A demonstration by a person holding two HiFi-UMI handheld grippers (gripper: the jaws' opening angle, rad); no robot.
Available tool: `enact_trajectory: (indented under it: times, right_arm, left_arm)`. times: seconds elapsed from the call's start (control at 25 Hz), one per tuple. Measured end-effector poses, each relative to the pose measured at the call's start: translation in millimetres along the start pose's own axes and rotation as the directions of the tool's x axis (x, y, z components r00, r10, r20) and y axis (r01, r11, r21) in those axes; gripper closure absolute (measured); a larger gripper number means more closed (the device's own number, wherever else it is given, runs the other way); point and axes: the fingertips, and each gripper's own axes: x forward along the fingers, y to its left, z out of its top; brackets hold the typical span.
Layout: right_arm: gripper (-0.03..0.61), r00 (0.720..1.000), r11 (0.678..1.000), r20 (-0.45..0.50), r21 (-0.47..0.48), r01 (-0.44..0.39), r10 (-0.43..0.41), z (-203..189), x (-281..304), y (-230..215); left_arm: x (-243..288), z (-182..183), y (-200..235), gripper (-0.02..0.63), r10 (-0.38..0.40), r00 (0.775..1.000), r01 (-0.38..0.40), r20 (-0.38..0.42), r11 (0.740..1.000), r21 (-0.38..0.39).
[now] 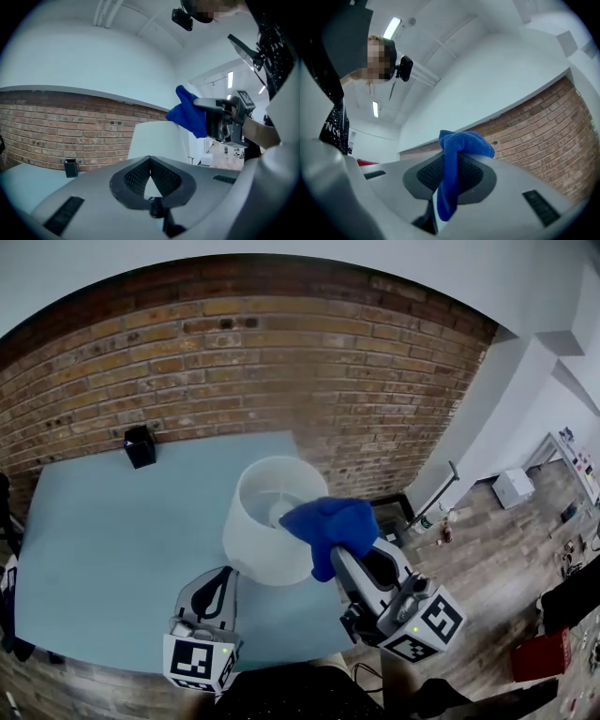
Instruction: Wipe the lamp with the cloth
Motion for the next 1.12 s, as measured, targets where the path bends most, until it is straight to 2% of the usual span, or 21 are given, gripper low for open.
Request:
enact_trajectory:
  times: [0.16,0.24,0.4,0.52,0.72,0.8,0.96,1.04,1.12]
  right_arm:
    - [0.517,0.988,0.988,-0.123,-0.138,0.075,-0.092,-36.4,6.9,-12.9]
    - [0.517,0.982,0.982,-0.152,-0.165,0.09,-0.115,-52.7,6.2,-16.0]
    - [0.517,0.975,0.987,-0.165,-0.076,0.14,-0.151,-76.5,-4.4,-32.1]
    - [0.515,0.96,0.98,-0.199,-0.04,0.195,-0.199,-95.9,-15.1,-48.9]
    - [0.517,0.943,0.969,-0.241,0.041,0.245,-0.228,-126.0,-30.9,-68.1]
    - [0.517,0.928,0.959,-0.274,0.053,0.278,-0.254,-142.0,-38.4,-76.9]
    - [0.516,0.867,0.937,-0.396,0.044,0.347,-0.302,-178.5,-61.3,-96.1]
    - [0.517,0.87,0.93,-0.378,0.057,0.363,-0.316,-169.5,-67.0,-107.9]
    - [0.516,0.9,0.934,-0.306,0.08,0.349,-0.31,-139.7,-61.6,-119.7]
  left_arm:
    - [4.7,-6.8,23.3,0.604,0.058,0.998,-0.058,-0.011,0.998,0.019]
    - [9.3,-11.2,33.7,0.604,0.077,0.997,-0.076,-0.021,0.997,0.024]
    - [24.0,-17.0,47.8,0.604,0.085,0.996,-0.084,-0.031,0.996,0.026]
    - [34.4,-18.8,56.1,0.605,0.082,0.996,-0.081,-0.037,0.996,0.028]
    - [41.6,-23.5,63.5,0.604,0.079,0.996,-0.078,-0.042,0.997,0.024]
    - [44.7,-28.4,63.9,0.604,0.074,0.996,-0.073,-0.046,0.997,0.015]
    - [46.7,-36.8,63.7,0.605,0.069,0.996,-0.07,-0.051,0.998,-0.002]
    - [47.4,-37.0,65.0,0.604,0.073,0.996,-0.074,-0.048,0.997,-0.003]
    - [50.6,-36.3,67.3,0.604,0.075,0.996,-0.075,-0.047,0.997,0.004]
